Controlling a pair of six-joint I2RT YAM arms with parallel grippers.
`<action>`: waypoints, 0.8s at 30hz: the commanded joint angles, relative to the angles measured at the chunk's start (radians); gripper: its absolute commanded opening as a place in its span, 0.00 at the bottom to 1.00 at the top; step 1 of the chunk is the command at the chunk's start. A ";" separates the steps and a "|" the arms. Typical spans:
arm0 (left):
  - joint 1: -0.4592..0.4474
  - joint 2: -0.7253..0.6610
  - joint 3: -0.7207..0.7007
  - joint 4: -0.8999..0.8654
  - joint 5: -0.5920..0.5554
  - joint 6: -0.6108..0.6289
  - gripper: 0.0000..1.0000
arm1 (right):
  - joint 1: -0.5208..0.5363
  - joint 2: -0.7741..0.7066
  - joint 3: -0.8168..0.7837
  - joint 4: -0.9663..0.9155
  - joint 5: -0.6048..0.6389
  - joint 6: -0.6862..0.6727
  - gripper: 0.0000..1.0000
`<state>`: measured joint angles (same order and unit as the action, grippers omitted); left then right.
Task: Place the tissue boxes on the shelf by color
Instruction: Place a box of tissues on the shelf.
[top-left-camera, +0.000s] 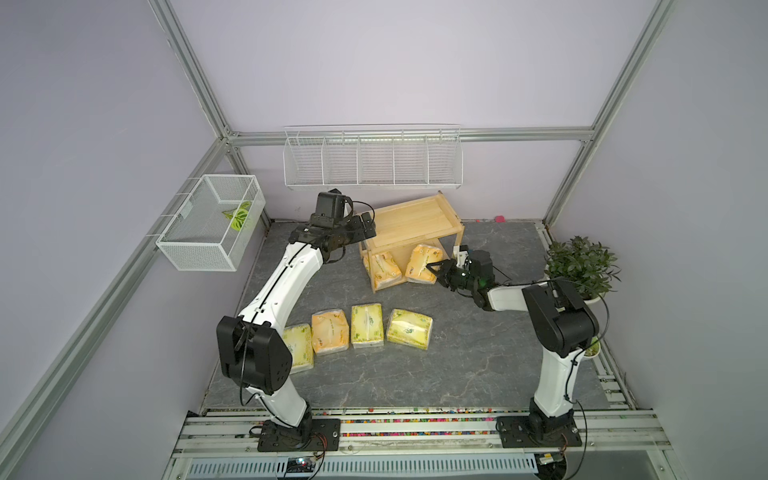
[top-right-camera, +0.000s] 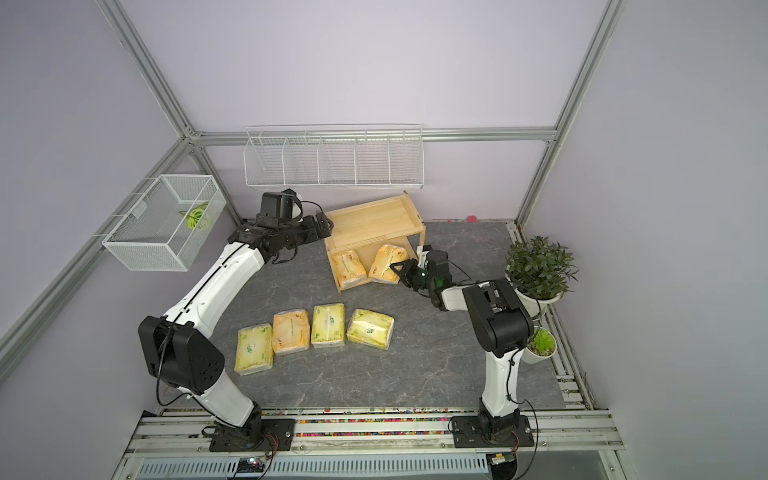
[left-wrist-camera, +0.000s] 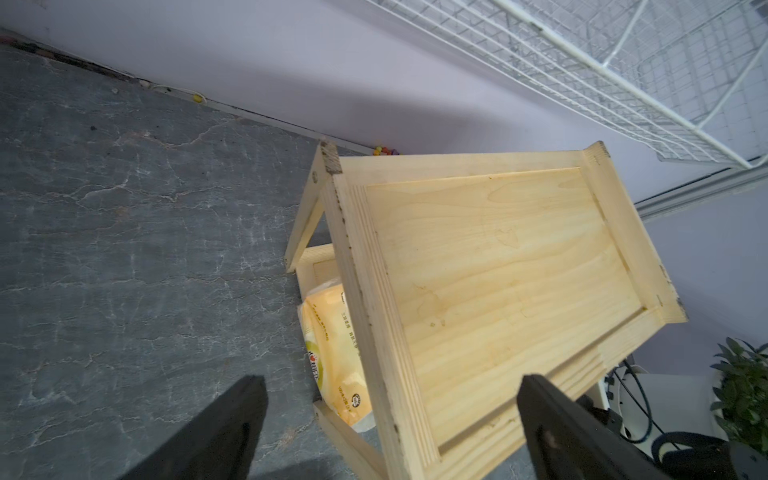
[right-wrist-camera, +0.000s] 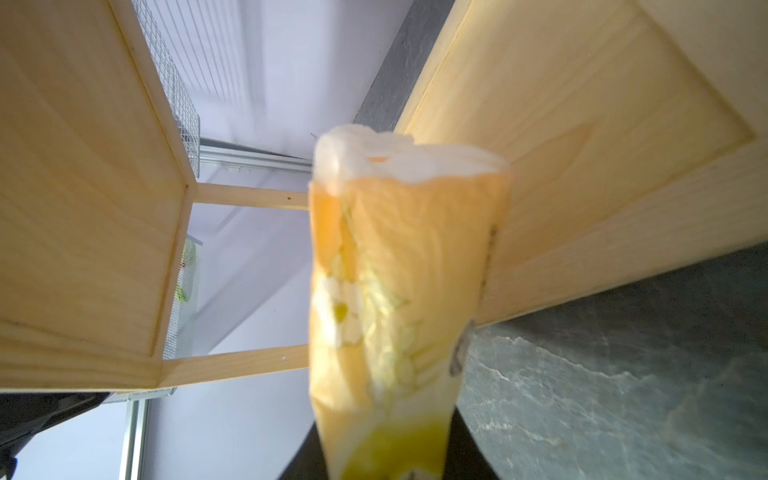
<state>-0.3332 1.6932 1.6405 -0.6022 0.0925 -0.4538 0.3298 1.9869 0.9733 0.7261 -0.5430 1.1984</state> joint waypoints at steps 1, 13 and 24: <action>0.005 0.028 0.004 0.010 -0.022 0.012 1.00 | 0.014 0.033 0.031 0.096 0.069 0.033 0.27; 0.005 0.088 0.005 -0.006 0.034 0.004 1.00 | 0.053 0.085 0.110 0.060 0.135 0.042 0.30; 0.005 0.079 -0.045 0.018 0.057 0.003 1.00 | 0.065 0.112 0.108 0.034 0.208 0.054 0.36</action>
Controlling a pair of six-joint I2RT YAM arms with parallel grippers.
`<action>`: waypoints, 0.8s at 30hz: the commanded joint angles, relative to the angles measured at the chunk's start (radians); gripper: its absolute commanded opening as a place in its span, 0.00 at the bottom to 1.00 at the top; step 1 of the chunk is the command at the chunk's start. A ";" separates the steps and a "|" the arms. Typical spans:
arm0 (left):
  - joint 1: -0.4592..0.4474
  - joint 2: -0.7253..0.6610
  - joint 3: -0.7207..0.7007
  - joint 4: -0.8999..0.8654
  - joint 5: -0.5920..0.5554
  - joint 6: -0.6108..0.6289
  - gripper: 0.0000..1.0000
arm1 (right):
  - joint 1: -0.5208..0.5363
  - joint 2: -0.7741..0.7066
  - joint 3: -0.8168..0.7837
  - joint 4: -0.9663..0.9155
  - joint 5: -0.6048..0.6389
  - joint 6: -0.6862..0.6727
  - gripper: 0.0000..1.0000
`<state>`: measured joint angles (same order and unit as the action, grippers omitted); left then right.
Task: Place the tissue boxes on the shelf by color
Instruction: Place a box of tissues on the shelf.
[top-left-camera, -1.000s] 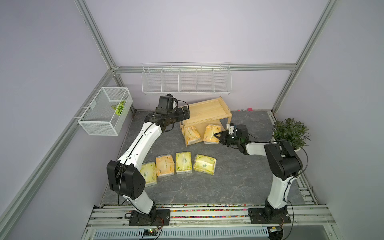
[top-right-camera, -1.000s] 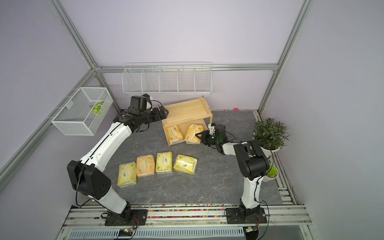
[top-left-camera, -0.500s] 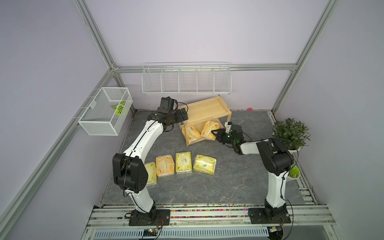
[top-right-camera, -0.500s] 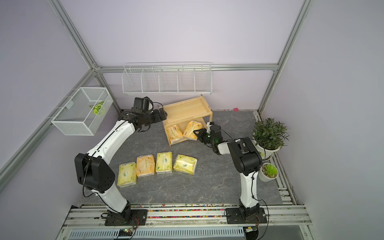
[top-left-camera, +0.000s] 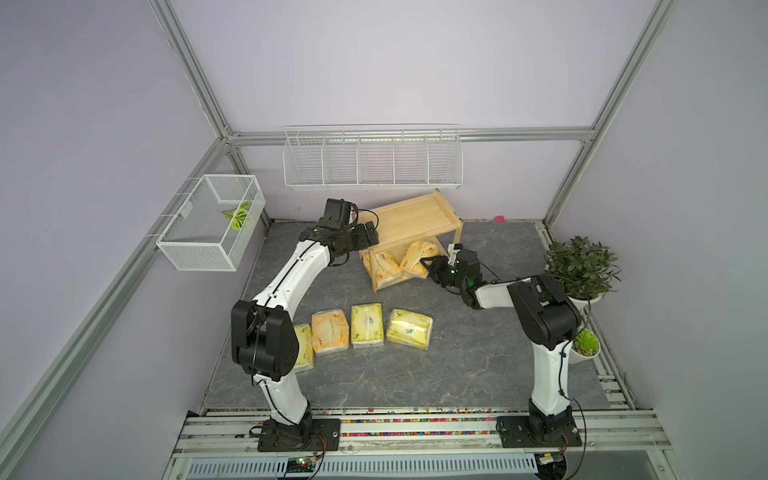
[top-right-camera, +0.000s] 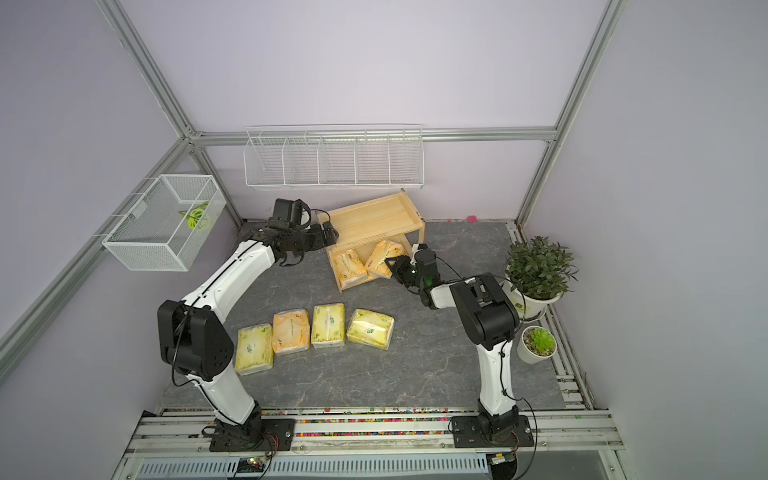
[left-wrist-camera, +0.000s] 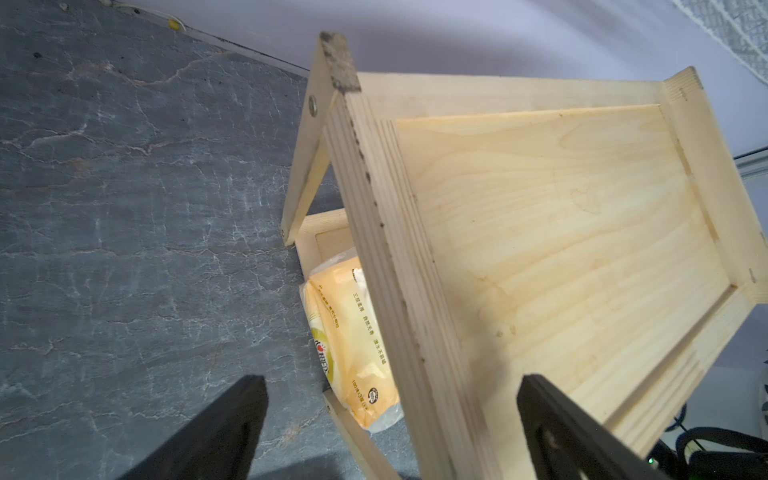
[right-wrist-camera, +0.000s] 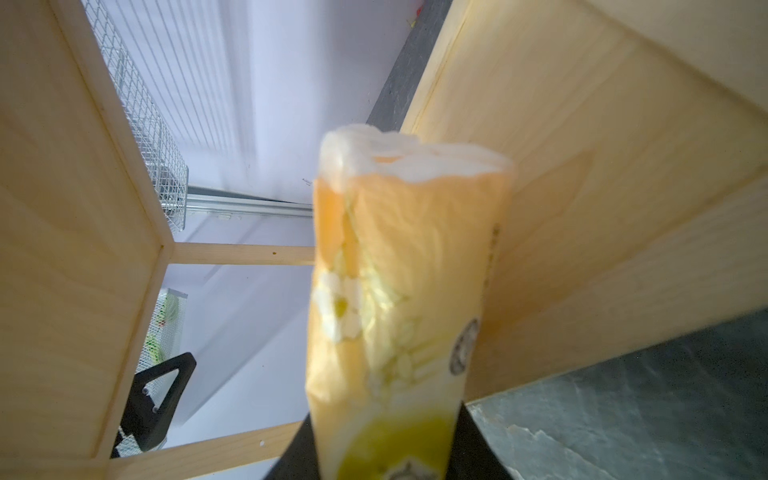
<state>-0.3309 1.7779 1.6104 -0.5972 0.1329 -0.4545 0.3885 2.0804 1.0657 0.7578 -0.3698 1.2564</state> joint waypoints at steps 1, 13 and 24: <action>0.004 -0.005 -0.016 0.014 0.018 0.003 1.00 | 0.008 0.019 0.020 -0.007 0.038 -0.008 0.36; 0.003 -0.008 -0.036 0.027 0.027 -0.001 1.00 | 0.016 -0.019 0.062 -0.218 0.075 -0.101 0.73; 0.003 -0.007 -0.030 0.028 0.042 -0.004 1.00 | 0.023 -0.093 0.028 -0.330 0.185 -0.144 0.83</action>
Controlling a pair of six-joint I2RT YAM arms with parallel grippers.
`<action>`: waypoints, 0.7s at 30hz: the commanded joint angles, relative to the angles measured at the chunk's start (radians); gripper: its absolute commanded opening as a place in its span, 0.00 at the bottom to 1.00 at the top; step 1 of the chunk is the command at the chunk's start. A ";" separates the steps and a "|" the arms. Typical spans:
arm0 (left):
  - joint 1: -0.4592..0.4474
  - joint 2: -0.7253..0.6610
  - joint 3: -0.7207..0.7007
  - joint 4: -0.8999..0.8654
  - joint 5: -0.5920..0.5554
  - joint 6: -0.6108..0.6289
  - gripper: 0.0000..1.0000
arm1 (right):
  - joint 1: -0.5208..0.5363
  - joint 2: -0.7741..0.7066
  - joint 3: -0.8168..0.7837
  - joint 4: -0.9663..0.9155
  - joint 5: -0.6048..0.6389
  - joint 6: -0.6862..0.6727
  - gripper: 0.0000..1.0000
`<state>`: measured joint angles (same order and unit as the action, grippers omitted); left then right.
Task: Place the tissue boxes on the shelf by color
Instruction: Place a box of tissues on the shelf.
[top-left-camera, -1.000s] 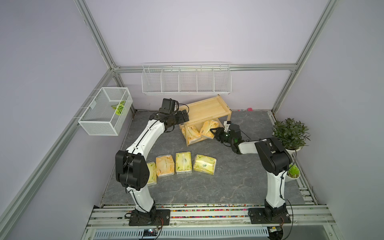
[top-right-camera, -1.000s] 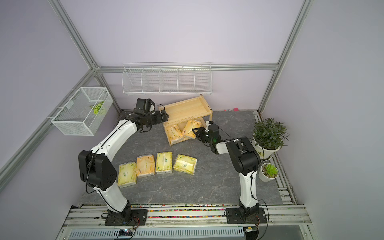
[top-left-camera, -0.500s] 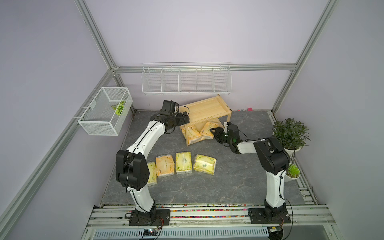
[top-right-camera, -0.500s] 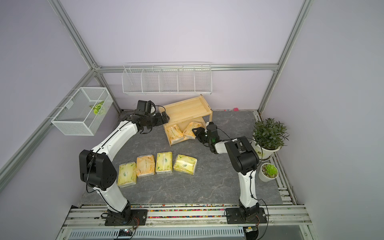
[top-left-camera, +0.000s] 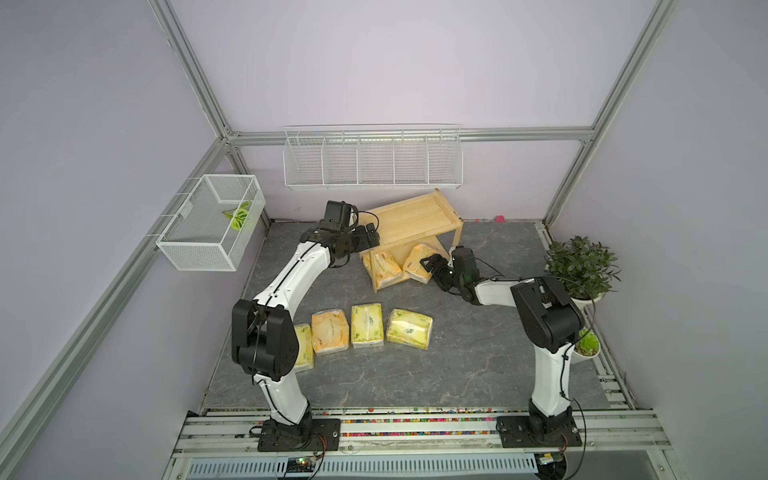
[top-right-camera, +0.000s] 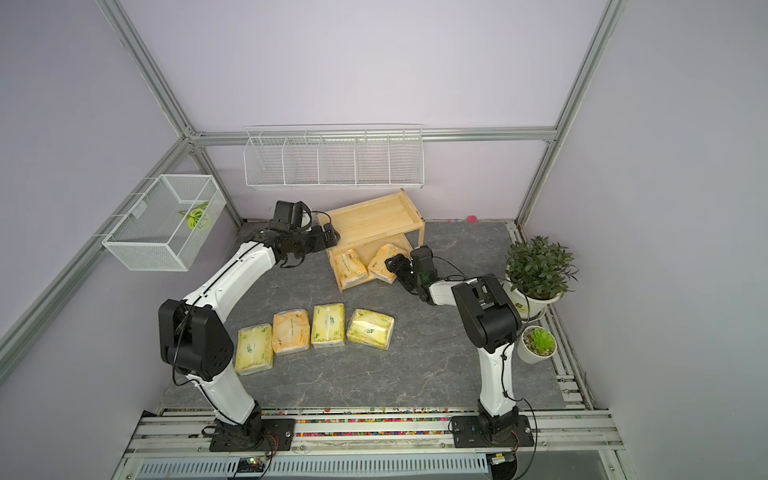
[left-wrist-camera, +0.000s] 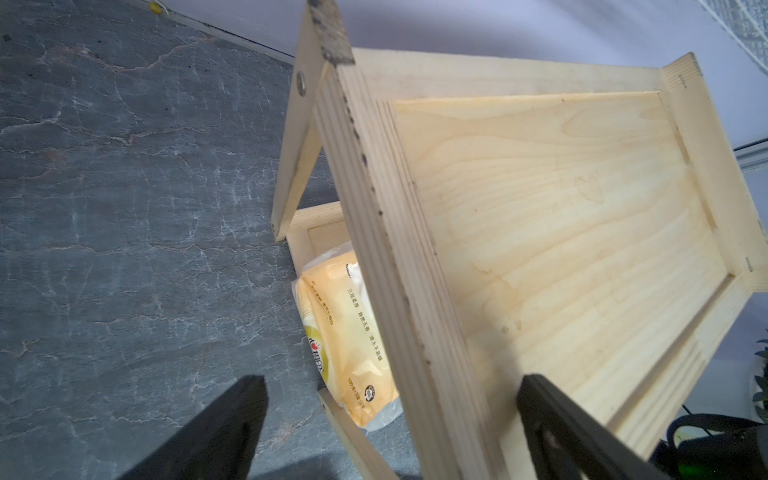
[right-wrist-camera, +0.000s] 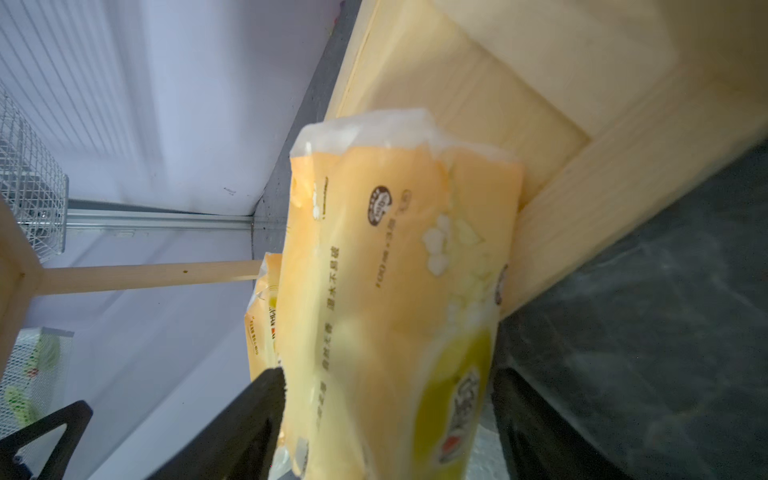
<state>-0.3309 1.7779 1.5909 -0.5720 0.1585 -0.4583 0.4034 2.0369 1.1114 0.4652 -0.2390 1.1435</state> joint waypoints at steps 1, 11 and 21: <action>0.003 -0.007 -0.012 0.003 0.018 0.000 1.00 | 0.008 -0.056 -0.020 -0.039 0.064 -0.036 0.83; 0.003 -0.009 -0.017 0.007 0.029 0.004 1.00 | 0.012 -0.067 0.025 -0.090 0.090 -0.074 0.82; 0.003 -0.011 -0.036 0.016 0.040 0.006 1.00 | 0.015 -0.058 0.057 -0.076 0.090 -0.082 0.82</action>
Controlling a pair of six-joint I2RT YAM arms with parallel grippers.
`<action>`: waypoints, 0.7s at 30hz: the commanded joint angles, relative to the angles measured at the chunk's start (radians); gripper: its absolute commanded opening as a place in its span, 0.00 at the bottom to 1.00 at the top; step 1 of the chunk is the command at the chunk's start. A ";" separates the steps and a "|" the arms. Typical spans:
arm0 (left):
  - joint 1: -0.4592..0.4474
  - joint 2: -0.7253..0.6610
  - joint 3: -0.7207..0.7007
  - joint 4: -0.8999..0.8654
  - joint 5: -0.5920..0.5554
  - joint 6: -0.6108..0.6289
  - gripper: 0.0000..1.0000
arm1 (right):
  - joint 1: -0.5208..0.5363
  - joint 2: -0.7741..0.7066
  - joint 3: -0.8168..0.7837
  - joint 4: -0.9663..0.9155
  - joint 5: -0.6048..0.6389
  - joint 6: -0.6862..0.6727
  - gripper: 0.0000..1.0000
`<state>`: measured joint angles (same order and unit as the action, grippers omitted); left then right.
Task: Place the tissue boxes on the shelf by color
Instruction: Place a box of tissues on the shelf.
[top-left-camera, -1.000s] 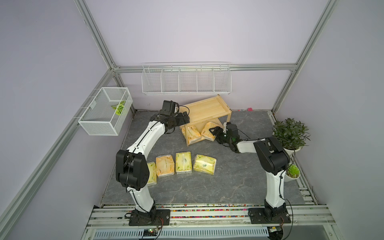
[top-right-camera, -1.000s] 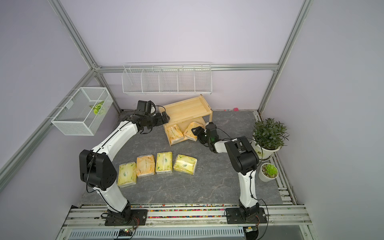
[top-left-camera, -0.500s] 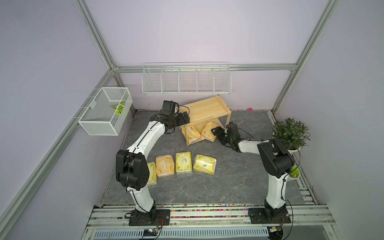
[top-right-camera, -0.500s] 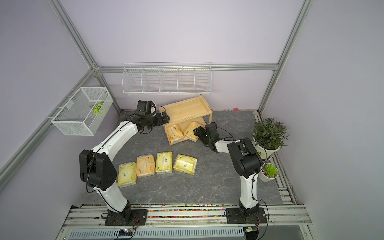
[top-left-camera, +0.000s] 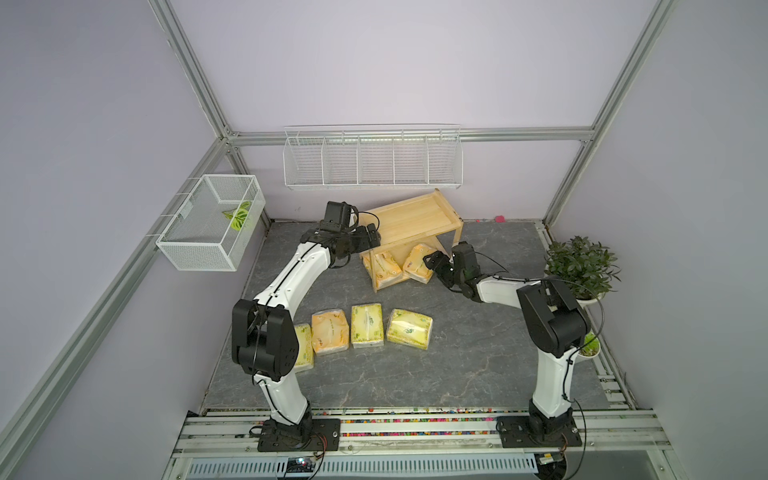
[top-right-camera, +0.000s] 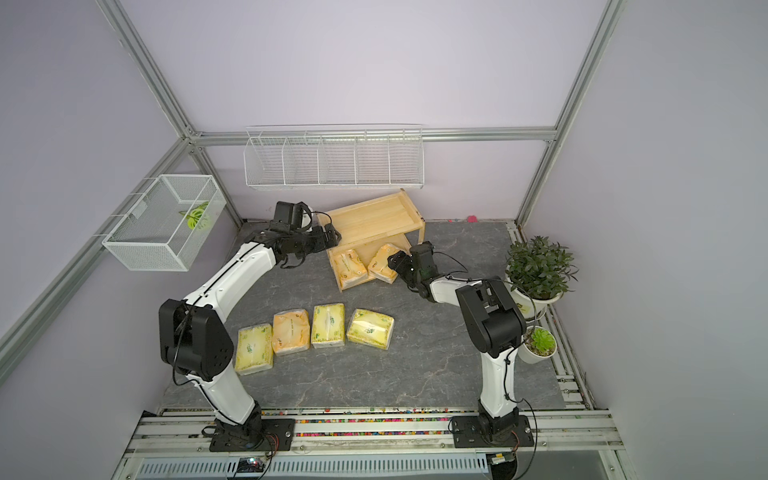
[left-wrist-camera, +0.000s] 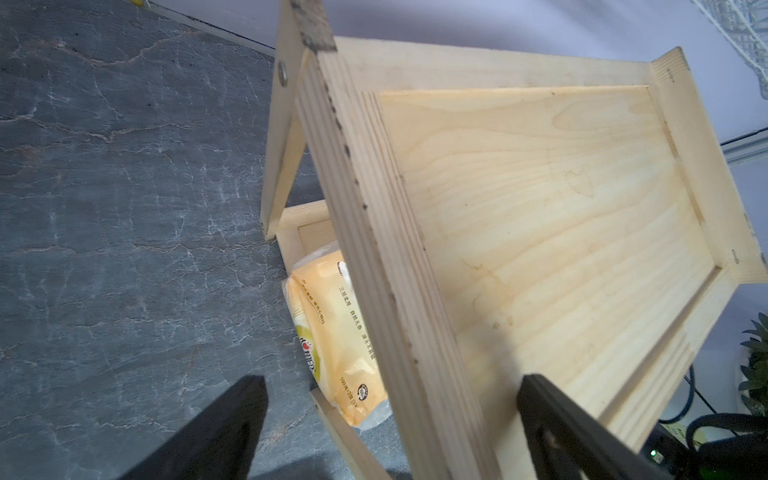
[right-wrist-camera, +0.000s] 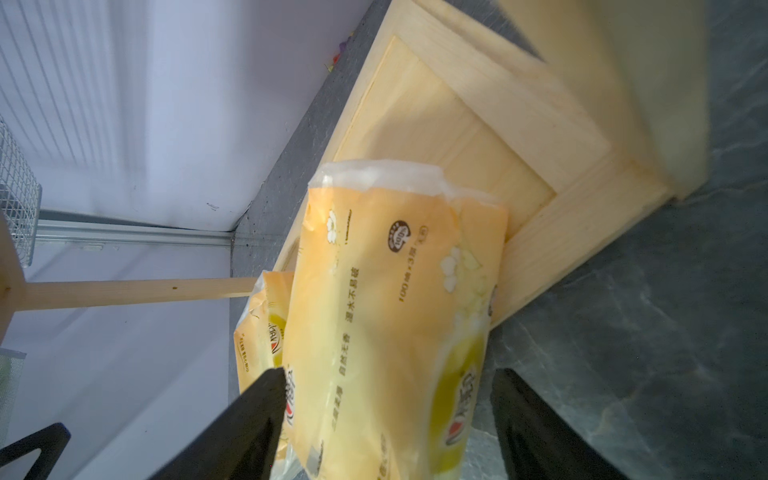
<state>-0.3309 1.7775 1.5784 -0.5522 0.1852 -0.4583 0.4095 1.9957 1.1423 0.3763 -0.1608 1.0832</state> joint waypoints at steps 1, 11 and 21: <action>0.003 -0.012 -0.027 -0.002 0.013 0.005 1.00 | 0.009 -0.013 0.033 0.015 0.007 -0.023 0.82; 0.001 -0.013 -0.040 0.007 0.020 0.004 1.00 | 0.013 0.055 0.135 -0.005 -0.047 -0.047 0.81; -0.006 -0.005 -0.043 0.014 0.022 0.001 1.00 | 0.016 0.085 0.149 0.026 -0.083 -0.077 0.81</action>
<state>-0.3321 1.7752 1.5574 -0.5152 0.2005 -0.4618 0.4194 2.0895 1.3052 0.3668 -0.2214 1.0389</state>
